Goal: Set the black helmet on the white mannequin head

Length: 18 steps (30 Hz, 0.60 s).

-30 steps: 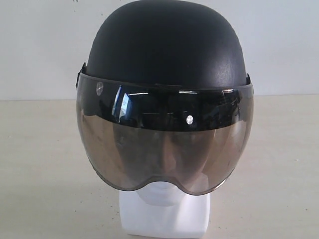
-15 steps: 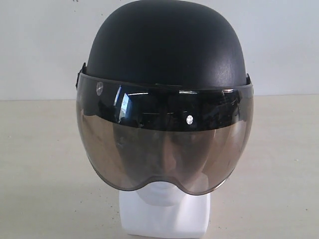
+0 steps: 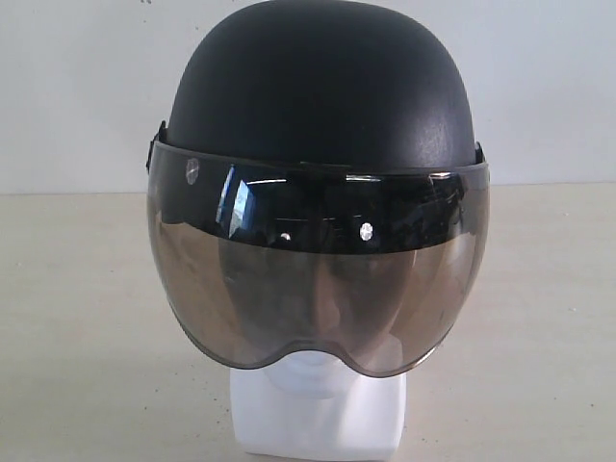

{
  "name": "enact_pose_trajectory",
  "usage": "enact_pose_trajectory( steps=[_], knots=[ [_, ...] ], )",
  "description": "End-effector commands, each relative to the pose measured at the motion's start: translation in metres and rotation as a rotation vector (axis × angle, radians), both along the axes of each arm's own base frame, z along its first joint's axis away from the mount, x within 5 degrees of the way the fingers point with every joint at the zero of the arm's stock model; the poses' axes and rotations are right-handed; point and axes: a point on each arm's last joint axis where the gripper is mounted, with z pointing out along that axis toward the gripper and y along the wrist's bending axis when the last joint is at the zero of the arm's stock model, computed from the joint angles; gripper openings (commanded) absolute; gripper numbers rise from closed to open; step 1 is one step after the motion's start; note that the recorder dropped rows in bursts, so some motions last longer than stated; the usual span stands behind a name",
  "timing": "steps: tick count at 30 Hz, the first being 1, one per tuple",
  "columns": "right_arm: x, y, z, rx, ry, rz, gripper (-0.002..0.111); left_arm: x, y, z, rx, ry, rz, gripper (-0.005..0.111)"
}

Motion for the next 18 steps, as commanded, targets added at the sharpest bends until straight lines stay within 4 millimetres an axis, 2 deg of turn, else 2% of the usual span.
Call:
enact_pose_trajectory(
  steps=[1, 9, 14, 18],
  knots=[
    [-0.002, -0.001, 0.003, 0.002, -0.021, 0.000, 0.000, 0.001, 0.000, -0.009, 0.028, 0.024, -0.002, 0.004],
    [-0.002, -0.001, 0.003, 0.002, -0.021, 0.000, 0.000, 0.000, 0.000, -0.016, 0.064, 0.104, -0.005, 0.004],
    [-0.001, -0.001, 0.004, 0.008, -0.032, -0.003, 0.000, -0.001, 0.001, -0.026, 0.109, 0.220, -0.006, 0.004],
    [-0.001, -0.001, 0.004, 0.008, -0.032, -0.003, 0.000, -0.001, 0.001, -0.026, 0.109, 0.220, -0.006, 0.004]
  ],
)
